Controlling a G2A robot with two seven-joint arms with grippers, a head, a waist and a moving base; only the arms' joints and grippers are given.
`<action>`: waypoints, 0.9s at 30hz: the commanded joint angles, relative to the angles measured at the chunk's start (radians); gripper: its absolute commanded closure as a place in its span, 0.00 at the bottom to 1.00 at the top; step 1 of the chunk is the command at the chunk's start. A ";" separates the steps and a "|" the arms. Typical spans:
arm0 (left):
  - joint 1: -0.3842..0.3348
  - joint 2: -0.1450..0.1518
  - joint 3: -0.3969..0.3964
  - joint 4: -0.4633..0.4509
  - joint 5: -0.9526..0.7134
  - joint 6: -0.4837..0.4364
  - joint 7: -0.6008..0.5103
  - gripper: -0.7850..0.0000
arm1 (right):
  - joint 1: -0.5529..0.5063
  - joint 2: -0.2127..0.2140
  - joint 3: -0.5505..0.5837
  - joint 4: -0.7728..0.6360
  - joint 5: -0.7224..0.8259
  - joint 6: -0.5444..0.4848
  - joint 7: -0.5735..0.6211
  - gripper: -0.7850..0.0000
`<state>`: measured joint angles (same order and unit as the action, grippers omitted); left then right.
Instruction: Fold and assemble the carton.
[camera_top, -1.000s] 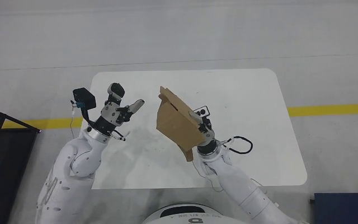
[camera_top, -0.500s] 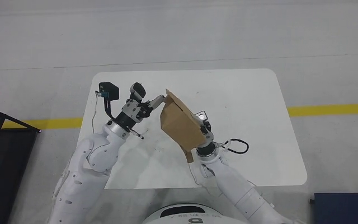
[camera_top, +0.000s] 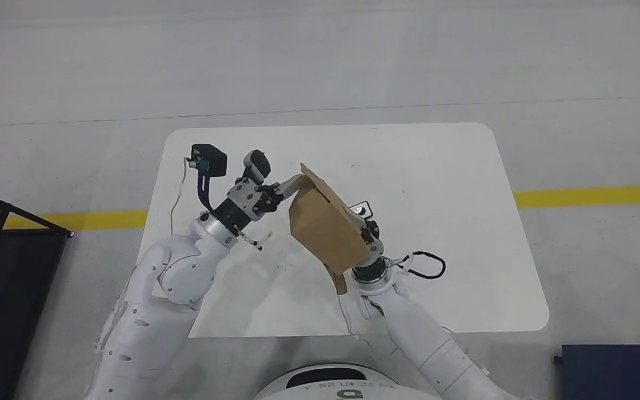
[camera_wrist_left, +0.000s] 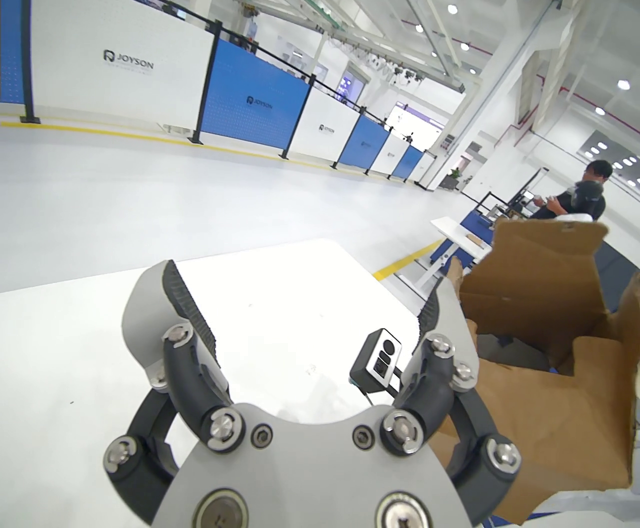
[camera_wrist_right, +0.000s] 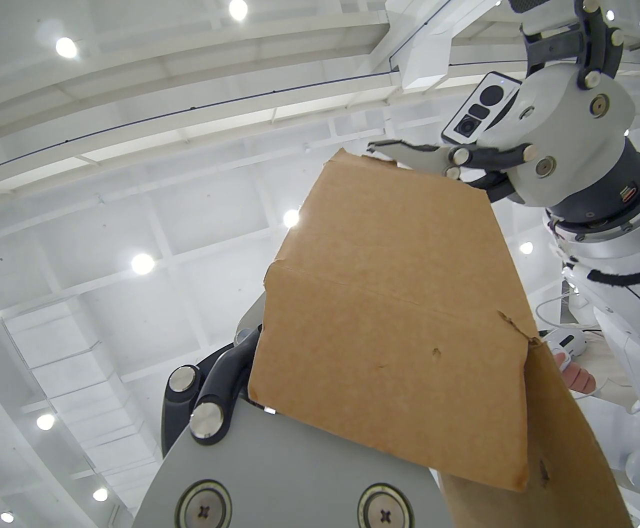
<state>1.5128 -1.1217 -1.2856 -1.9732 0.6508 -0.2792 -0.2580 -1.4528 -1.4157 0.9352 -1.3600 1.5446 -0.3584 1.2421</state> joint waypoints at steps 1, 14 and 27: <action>0.001 0.002 0.003 -0.008 0.012 -0.014 -0.025 0.00 | -0.003 -0.002 0.003 0.000 -0.004 0.002 0.000 1.00; 0.012 0.010 -0.038 -0.045 0.108 -0.032 -0.069 0.00 | -0.007 -0.022 -0.007 0.015 -0.039 0.015 -0.002 1.00; 0.083 0.022 -0.184 -0.094 -0.043 -0.166 0.002 0.00 | -0.021 -0.033 0.021 0.022 -0.050 0.010 -0.001 1.00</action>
<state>1.5885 -1.1001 -1.4646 -2.0663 0.6368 -0.4132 -0.2659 -1.4724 -1.4486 0.9548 -1.3370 1.4965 -0.3484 1.2415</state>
